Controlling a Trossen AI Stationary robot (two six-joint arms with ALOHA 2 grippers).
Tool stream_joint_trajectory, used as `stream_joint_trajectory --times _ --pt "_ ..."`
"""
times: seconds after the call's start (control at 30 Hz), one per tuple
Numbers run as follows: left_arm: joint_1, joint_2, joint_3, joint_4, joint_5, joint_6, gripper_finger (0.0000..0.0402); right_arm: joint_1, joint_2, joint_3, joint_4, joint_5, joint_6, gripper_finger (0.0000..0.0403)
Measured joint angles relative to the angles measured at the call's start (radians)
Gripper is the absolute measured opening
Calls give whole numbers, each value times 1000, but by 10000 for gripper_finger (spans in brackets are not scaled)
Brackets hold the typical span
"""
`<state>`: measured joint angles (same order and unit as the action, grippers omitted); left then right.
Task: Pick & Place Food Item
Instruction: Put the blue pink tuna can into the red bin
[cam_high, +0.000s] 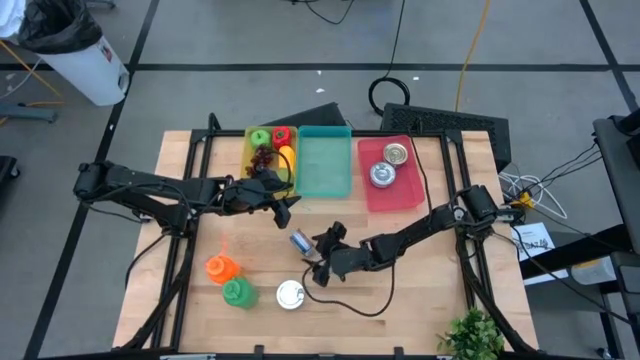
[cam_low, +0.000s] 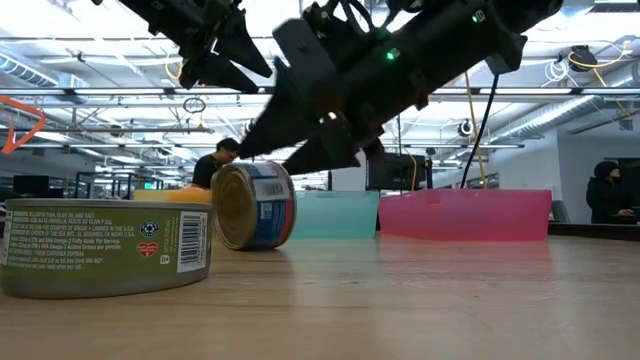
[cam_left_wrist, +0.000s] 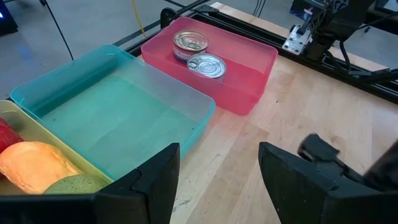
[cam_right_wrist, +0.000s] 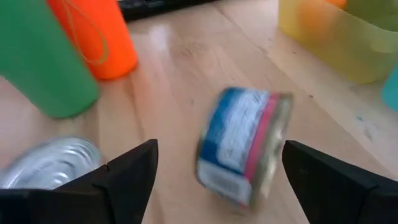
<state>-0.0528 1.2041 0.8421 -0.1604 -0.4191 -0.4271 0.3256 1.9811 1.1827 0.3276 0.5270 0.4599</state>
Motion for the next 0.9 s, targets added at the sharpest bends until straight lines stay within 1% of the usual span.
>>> stream_joint_trajectory --times 0.07,0.27,0.37,0.47,0.57,0.63,0.7,0.83,0.9 --pt "0 0 0 0 0 0 228 1 12 0 21 23 -11 334" --pt "0 0 0 9 0 0 228 -7 49 -1 65 30 -40 345" --pt "0 0 0 10 0 0 228 -13 64 -1 60 26 -41 344" --pt "0 0 0 9 0 0 228 -18 65 -1 34 27 -37 333" --pt "0 0 0 8 0 1 228 -19 55 -1 11 28 -37 311" --pt "0 0 0 8 0 3 228 -19 43 -1 3 24 -43 288" --pt "0 0 0 8 0 3 228 -19 29 -1 -11 24 -63 259" --pt "0 0 0 7 0 3 228 -17 3 -1 -40 16 -122 187" --pt "0 0 0 6 0 3 228 -17 -10 -2 -47 15 -154 186"
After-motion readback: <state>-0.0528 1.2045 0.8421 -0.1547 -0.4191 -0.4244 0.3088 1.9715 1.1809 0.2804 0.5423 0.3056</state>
